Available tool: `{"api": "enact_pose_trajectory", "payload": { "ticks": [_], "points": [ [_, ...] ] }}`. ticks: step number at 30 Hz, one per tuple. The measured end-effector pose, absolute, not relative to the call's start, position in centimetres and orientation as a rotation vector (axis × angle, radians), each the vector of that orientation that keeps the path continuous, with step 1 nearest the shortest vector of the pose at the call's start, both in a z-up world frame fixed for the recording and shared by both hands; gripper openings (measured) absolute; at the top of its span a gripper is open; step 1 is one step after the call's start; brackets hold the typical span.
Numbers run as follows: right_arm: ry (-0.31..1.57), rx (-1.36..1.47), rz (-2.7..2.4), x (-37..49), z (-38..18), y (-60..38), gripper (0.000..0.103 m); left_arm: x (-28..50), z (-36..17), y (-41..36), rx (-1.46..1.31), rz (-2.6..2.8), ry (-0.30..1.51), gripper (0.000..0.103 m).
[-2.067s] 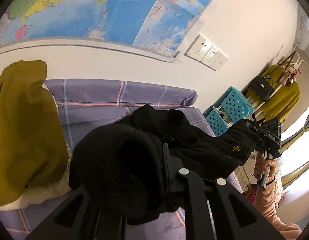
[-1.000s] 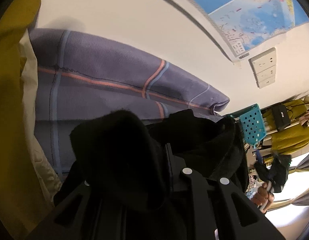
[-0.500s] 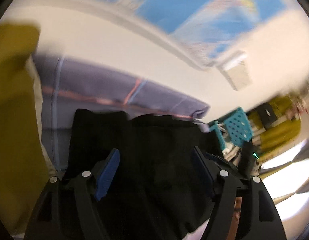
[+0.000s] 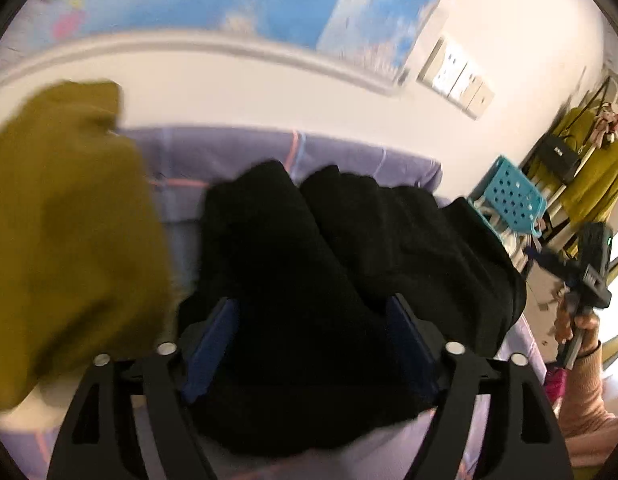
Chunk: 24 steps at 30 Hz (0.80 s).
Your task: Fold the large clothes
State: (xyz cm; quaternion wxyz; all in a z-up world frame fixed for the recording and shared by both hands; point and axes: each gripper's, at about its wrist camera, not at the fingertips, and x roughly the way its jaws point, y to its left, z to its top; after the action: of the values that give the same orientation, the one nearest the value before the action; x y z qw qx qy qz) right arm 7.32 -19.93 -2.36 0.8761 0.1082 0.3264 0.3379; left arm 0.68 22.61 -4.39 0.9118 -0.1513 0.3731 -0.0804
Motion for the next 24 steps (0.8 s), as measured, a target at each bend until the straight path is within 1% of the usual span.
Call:
{"api": "enact_pose_trajectory", "payload": {
  "ticks": [1, 3, 8, 9, 10, 11, 12, 13, 14, 15, 16, 19, 21, 23, 24],
  "points": [
    [0.69, 0.227, 0.68, 6.4, -3.2, -21.1, 0.089, -0.2, -4.3, 22.7, -0.305, -0.166, 0.758, 0.083],
    [0.728, 0.235, 0.652, 5.1, -5.4, -22.4, 0.09, -2.1, -4.9, 22.8, -0.29, -0.159, 0.761, 0.087],
    [0.774, 0.269, 0.67, 4.7, -9.1, -20.9, 0.09, -2.5, -7.8, 21.1, -0.279, -0.139, 0.815, 0.088],
    [0.765, 0.262, 0.673, 4.7, -9.4, -20.6, 0.086, -2.2, -8.3, 20.7, -0.276, -0.149, 0.809, 0.088],
    [0.76, 0.256, 0.675, 5.0, -9.6, -20.1, 0.072, -1.8, -8.7, 20.3, -0.267, -0.144, 0.804, 0.088],
    [0.773, 0.262, 0.689, 5.6, -10.1, -19.4, 0.064, -1.5, -9.0, 20.1, -0.266, -0.14, 0.803, 0.086],
    [0.777, 0.271, 0.7, 5.8, -10.2, -19.6, 0.04, -1.6, -9.3, 20.3, -0.274, -0.134, 0.797, 0.075],
    [0.773, 0.285, 0.715, 5.9, -10.1, -19.7, 0.018, -1.5, -9.2, 20.5, -0.294, -0.131, 0.791, 0.058],
    [0.764, 0.301, 0.747, 5.9, -9.6, -20.0, 0.017, -1.6, -9.1, 20.8, -0.315, -0.131, 0.788, 0.048],
    [0.721, 0.307, 0.743, 5.3, -8.3, -20.7, 0.016, -1.9, -8.8, 21.0, -0.321, -0.119, 0.78, 0.031],
    [0.684, 0.305, 0.735, 4.9, -7.2, -21.3, 0.015, -2.2, -8.5, 21.4, -0.344, -0.126, 0.78, 0.026],
    [0.573, 0.32, 0.675, 3.7, -3.3, -23.9, 0.014, -3.2, -7.6, 22.4, -0.421, -0.169, 0.773, 0.02],
    [0.536, 0.317, 0.616, 3.8, -2.6, -24.9, 0.014, -3.4, -7.9, 21.9, -0.445, -0.214, 0.785, 0.02],
    [0.603, 0.286, 0.523, 5.5, -4.4, -24.9, 0.014, -2.9, -9.2, 20.8, -0.437, -0.221, 0.84, 0.02],
    [0.677, 0.313, 0.495, 6.8, -6.5, -25.1, 0.014, -2.7, -9.7, 20.4, -0.432, -0.21, 0.86, 0.02]
  ]
}}
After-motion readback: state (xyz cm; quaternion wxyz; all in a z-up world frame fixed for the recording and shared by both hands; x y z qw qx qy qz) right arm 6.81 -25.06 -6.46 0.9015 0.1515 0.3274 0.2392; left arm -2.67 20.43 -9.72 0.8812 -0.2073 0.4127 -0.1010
